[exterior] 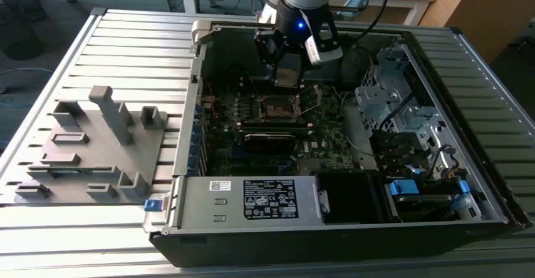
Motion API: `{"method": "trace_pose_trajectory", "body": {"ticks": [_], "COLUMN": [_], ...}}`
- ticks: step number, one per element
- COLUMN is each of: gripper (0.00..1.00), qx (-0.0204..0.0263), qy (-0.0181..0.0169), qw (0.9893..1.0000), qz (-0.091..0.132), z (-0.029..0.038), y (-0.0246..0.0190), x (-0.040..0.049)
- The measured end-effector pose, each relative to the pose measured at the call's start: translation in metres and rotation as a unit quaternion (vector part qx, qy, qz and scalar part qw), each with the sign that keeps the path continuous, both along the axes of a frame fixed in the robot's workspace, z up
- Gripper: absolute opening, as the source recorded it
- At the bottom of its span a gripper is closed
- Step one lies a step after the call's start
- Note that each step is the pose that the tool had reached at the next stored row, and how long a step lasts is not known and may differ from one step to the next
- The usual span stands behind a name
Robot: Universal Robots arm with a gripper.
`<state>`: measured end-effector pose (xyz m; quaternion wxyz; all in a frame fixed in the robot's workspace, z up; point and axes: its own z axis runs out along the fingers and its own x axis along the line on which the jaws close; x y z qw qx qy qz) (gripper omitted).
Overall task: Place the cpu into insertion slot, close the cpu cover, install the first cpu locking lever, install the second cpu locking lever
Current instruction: 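Place the cpu into insertion slot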
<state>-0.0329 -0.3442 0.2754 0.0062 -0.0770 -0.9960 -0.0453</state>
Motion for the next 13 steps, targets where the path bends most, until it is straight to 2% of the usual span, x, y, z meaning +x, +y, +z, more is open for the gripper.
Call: {"method": "trace_pose_trajectory", "body": {"ticks": [4,8,9,13], "gripper": [0.54,0.54,0.54,0.54], "qx": [0.0002,0.0,-0.0002,0.0], "qy": [-0.0001,0.0,0.0001,0.0], "qw": [0.9994,0.9974,0.997,0.9969], "qz": [-0.036,-0.072,-0.077,-0.079], "z": [-0.0014,-0.0029,-0.0029,-0.0031], "y": [0.0,0.0,0.0,0.0], "x": [0.0,0.0,0.0,0.0]}}
